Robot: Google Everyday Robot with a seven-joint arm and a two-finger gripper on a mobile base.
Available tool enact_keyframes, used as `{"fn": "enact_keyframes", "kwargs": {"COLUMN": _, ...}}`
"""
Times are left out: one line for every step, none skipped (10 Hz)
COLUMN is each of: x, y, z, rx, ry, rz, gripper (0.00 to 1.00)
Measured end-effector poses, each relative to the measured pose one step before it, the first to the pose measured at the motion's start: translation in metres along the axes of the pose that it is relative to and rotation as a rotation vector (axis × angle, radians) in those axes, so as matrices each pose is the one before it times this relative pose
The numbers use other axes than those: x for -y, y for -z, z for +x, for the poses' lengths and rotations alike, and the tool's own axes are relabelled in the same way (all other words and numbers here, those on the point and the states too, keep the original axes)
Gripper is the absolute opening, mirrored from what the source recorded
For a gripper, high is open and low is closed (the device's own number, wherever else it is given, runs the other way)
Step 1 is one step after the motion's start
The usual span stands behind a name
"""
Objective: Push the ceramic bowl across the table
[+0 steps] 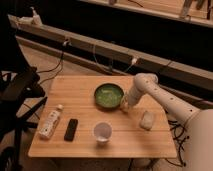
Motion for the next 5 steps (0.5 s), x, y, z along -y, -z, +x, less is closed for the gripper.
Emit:
{"fn": "enact_keyframes", "kwargs": {"x": 0.00173, "y": 0.00355, "z": 0.00241, "rx": -0.02666, "ry": 0.00783, "rz": 0.00289, "gripper": 0.15}}
{"fn": "enact_keyframes", "kwargs": {"x": 0.00816, "y": 0.00636, "z": 0.00568, "rx": -0.04406, "ry": 0.00686, "rz": 0.00514, "gripper": 0.04}}
{"fn": "enact_keyframes", "kwargs": {"x": 0.00756, "y": 0.00032, "z": 0.00549, "rx": -0.02274, "ry": 0.00946, "rz": -0.0008, "gripper": 0.0}}
{"fn": "enact_keyframes", "kwargs": {"x": 0.01461, "y": 0.00214, "z": 0.00667, "rx": -0.02469, "ry": 0.0123, "rz": 0.00495, "gripper": 0.0}}
{"fn": "enact_keyframes", "kwargs": {"x": 0.01169, "y": 0.00219, "z": 0.00659, "rx": -0.01756, "ry": 0.01078, "rz": 0.0046, "gripper": 0.0}}
